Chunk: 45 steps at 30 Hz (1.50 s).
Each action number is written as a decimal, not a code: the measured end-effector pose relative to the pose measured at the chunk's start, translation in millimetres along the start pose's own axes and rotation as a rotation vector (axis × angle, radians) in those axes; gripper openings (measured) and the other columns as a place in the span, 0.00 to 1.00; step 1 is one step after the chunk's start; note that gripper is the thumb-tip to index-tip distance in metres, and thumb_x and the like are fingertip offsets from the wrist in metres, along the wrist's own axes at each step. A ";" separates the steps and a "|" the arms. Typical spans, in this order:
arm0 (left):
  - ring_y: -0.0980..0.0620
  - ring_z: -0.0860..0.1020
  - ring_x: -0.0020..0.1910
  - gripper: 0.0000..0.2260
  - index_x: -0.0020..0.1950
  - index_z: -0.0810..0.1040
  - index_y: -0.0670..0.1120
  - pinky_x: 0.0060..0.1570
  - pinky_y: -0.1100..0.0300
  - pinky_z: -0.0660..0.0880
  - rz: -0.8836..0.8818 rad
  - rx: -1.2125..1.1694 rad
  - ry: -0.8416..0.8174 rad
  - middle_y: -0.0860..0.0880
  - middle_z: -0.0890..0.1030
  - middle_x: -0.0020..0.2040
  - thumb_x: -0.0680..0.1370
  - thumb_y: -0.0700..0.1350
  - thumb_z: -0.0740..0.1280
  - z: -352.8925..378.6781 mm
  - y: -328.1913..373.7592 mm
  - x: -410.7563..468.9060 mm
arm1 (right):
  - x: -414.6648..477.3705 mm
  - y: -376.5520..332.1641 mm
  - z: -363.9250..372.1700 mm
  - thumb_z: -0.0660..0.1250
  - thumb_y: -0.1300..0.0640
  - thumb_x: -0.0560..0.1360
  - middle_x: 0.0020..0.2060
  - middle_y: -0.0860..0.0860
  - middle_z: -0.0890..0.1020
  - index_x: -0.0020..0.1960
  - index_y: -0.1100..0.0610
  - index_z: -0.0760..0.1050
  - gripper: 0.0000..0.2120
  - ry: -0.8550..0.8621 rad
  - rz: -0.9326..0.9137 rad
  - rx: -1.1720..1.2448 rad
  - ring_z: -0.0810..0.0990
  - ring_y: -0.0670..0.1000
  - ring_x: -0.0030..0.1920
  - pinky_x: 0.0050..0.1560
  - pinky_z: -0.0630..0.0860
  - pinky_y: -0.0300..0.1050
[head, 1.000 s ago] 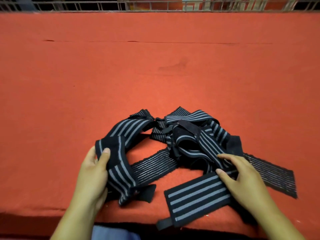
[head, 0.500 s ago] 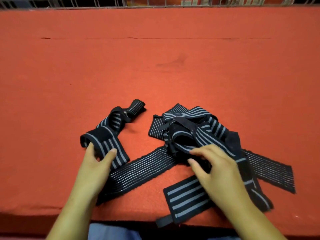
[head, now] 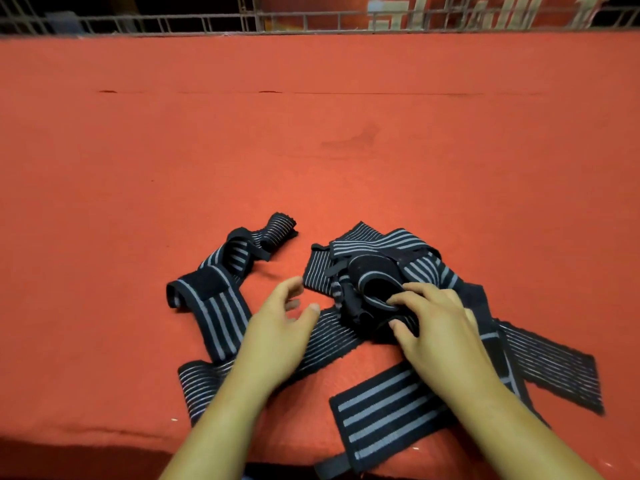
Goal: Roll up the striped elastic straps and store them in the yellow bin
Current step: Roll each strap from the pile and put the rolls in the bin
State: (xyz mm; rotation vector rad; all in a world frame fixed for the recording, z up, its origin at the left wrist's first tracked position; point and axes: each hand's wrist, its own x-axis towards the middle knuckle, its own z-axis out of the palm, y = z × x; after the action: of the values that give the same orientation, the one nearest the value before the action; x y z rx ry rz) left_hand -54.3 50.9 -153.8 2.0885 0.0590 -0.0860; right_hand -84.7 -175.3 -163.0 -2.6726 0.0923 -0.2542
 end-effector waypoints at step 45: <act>0.48 0.73 0.48 0.15 0.52 0.74 0.49 0.49 0.52 0.74 0.403 0.519 0.068 0.53 0.70 0.46 0.70 0.33 0.64 17.5 -10.1 -14.2 | -2.5 -35.3 0.8 0.72 0.43 0.79 0.86 0.49 0.42 0.79 0.33 0.64 0.31 -0.060 -0.057 -0.078 0.39 0.56 0.85 0.79 0.56 0.68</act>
State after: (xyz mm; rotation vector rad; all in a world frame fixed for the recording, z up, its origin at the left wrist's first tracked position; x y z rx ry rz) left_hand -69.9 40.7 -170.0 2.5761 -0.3794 0.2384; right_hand -86.2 -143.0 -148.5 -2.7605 0.0070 -0.1923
